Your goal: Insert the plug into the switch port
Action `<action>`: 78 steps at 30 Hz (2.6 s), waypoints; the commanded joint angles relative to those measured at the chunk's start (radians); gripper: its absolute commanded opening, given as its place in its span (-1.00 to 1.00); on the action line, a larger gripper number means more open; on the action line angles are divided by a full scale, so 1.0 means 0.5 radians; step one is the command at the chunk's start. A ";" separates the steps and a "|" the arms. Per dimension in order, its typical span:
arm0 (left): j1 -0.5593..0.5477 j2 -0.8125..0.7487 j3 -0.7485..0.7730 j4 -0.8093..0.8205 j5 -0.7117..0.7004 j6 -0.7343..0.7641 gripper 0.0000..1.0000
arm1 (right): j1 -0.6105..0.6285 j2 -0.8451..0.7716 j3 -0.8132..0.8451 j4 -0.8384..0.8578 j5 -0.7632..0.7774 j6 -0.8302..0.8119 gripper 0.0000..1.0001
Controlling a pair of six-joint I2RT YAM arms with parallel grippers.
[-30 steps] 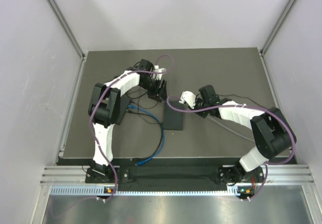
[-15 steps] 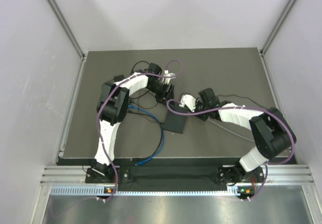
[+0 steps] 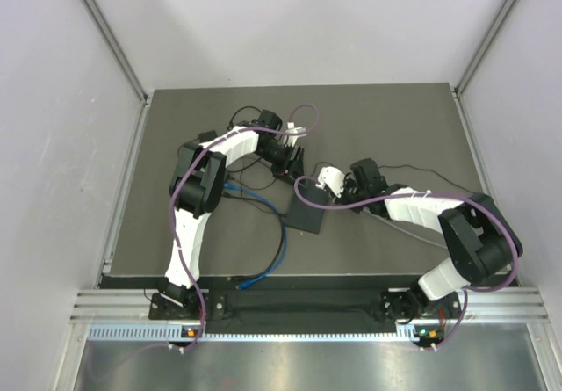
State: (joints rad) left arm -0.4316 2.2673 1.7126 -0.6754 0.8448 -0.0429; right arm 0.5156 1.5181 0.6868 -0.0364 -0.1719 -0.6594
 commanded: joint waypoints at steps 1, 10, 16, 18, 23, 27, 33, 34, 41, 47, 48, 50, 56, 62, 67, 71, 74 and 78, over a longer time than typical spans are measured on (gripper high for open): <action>-0.017 0.006 0.069 0.022 0.099 0.046 0.24 | 0.040 -0.100 -0.011 0.202 0.000 0.021 -1.00; -0.014 0.021 0.100 0.016 0.108 0.037 0.25 | 0.040 -0.128 -0.015 0.220 -0.046 0.009 -1.00; -0.014 0.034 0.100 0.016 0.124 0.046 0.25 | 0.061 -0.045 -0.005 0.241 -0.055 0.006 -1.00; -0.017 0.046 0.103 0.010 0.136 0.049 0.25 | 0.064 -0.048 -0.012 0.251 -0.052 0.003 -1.00; -0.026 0.089 0.133 -0.005 0.154 0.067 0.25 | 0.119 0.029 0.047 0.190 0.000 -0.046 -1.00; -0.042 0.116 0.173 -0.051 0.154 0.067 0.24 | 0.132 0.032 0.059 0.205 0.000 -0.050 -1.00; -0.075 0.135 0.167 -0.109 0.173 0.135 0.10 | 0.165 0.065 0.120 0.235 -0.021 -0.007 -1.00; -0.082 0.132 0.158 -0.107 0.170 0.129 0.08 | 0.178 0.078 0.133 0.229 -0.006 -0.007 -1.00; -0.094 0.089 -0.035 0.065 0.262 -0.098 -0.12 | 0.224 0.105 0.206 0.177 0.040 -0.028 -1.00; -0.118 0.080 -0.127 0.200 0.283 -0.264 -0.21 | 0.270 0.164 0.332 0.079 0.061 -0.050 -1.00; -0.118 0.077 -0.133 0.222 0.283 -0.276 -0.22 | 0.279 0.173 0.356 0.079 0.055 -0.053 -1.00; -0.115 0.070 -0.167 0.246 0.283 -0.322 -0.25 | 0.297 0.200 0.430 0.009 0.037 -0.028 -1.00; -0.097 0.031 -0.302 0.366 0.326 -0.430 -0.28 | 0.444 0.320 0.538 -0.010 0.147 0.021 -1.00; -0.082 -0.003 -0.354 0.452 0.366 -0.500 -0.30 | 0.478 0.332 0.581 0.140 0.175 0.150 -1.00; -0.069 -0.015 -0.354 0.412 0.366 -0.442 -0.28 | 0.481 0.314 0.532 0.327 0.114 0.208 -1.00; -0.021 -0.031 -0.345 0.384 0.338 -0.402 -0.17 | 0.478 0.332 0.568 0.251 0.114 0.193 -1.00; 0.056 -0.043 -0.299 0.372 0.286 -0.402 -0.07 | 0.463 0.326 0.571 0.217 0.132 0.168 -1.00; 0.207 -0.104 -0.186 0.289 0.207 -0.322 0.08 | 0.429 0.357 0.620 0.100 0.181 0.171 -1.00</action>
State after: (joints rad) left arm -0.3378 2.2524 1.5757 -0.4942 0.9527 -0.2501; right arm 0.6827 1.6833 0.9123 -0.1978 0.0849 -0.5980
